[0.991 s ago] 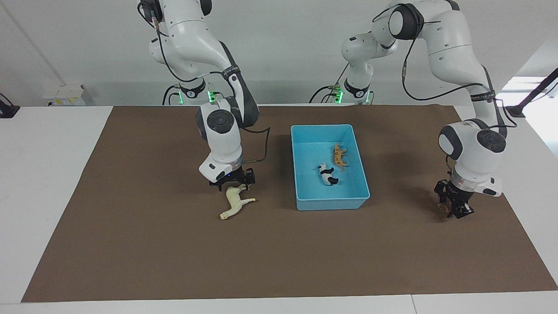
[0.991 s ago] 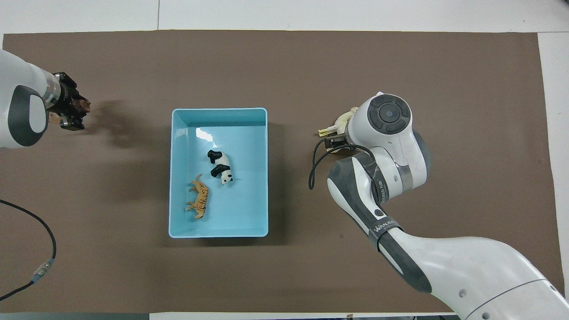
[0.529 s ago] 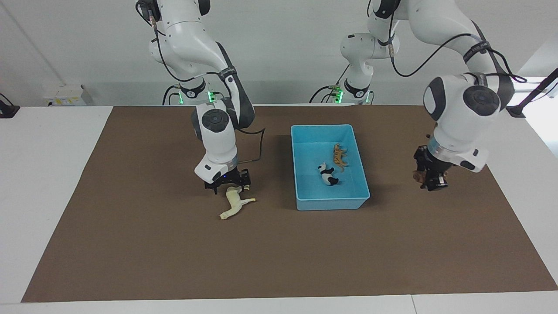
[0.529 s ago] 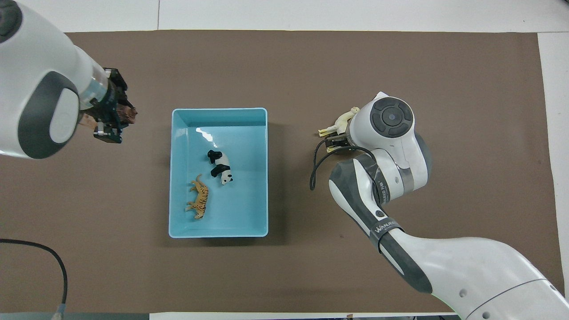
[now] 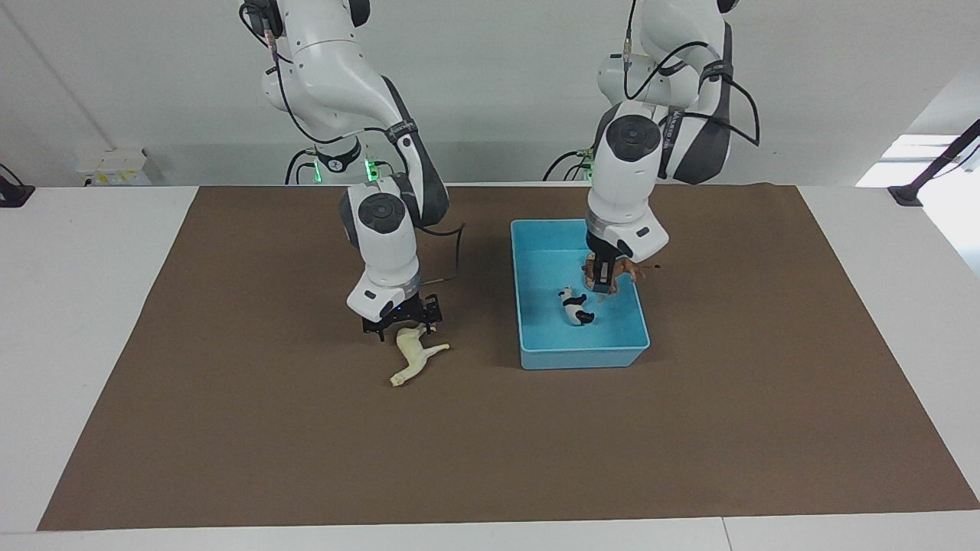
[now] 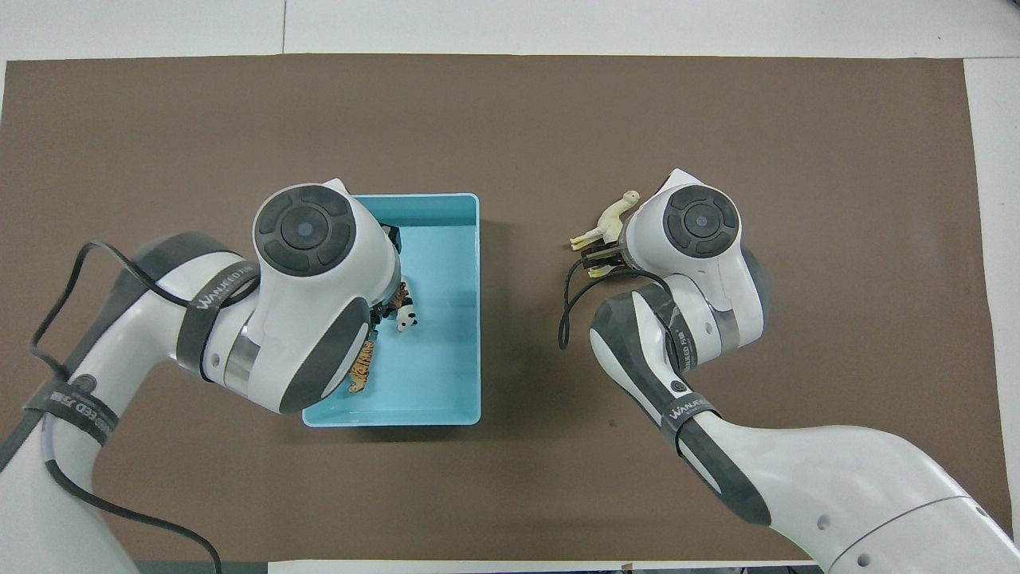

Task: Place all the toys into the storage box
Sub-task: 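Drop the horse with the left gripper while the right gripper grasps the llama, then carry the llama into the box and release it with the right gripper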

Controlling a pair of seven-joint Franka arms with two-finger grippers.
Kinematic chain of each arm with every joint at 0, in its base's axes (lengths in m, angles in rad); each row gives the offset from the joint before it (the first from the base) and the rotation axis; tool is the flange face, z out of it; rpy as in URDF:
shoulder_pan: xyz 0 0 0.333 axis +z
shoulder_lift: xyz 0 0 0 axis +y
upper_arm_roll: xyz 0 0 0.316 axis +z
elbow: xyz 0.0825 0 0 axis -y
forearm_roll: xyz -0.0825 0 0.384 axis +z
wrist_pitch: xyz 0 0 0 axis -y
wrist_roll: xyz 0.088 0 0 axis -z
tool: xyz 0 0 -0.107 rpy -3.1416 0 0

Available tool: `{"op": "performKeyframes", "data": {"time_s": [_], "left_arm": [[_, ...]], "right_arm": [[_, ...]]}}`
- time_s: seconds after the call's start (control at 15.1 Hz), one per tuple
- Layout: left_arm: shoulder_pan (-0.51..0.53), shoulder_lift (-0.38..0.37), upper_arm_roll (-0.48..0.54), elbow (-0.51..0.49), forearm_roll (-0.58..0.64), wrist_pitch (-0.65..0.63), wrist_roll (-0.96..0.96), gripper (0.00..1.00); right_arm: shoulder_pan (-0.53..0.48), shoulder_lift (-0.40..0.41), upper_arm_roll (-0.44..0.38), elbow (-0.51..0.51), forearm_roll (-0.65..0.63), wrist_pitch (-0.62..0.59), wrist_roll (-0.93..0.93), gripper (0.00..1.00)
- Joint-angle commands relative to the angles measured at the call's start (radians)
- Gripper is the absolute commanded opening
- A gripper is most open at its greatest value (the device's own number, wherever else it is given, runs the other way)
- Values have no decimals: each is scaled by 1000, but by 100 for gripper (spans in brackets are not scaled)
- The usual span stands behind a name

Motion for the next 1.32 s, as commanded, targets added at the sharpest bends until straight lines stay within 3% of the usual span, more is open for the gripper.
{"op": "performKeyframes", "data": {"time_s": [0.0, 0.07, 0.13, 0.2, 0.26, 0.59, 0.93, 1.06, 1.26], "left_arm": [[-8, -64, 27, -62, -15, 30, 19, 100], [4, -64, 27, -59, -15, 27, 37, 100], [12, -70, 27, -56, -13, 24, 56, 100], [15, -83, 29, -46, -13, 7, 80, 100], [33, -95, 30, -32, -13, -14, 121, 100], [128, -147, 30, -12, -13, -64, 249, 100], [288, -163, 32, 71, -13, -186, 796, 100], [325, -152, 32, 118, -13, -237, 1050, 100], [340, -106, 59, 207, -15, -317, 1363, 100]], "right_arm": [[-7, 22, 6, -12, -21, 72, -16, 100], [-7, 22, 6, -12, -22, 69, -16, 98], [-6, 22, 6, -14, -22, 68, -16, 83], [-7, 22, 6, -14, -22, 64, -16, 49], [-7, 20, 6, -14, -21, 60, -16, 3], [-9, 20, 6, 41, -21, -35, -16, 0], [-6, 0, 9, 181, -13, -248, -6, 0], [-6, -20, 15, 283, 5, -378, 0, 0], [23, -29, 53, 478, 132, -547, 147, 0]]}}
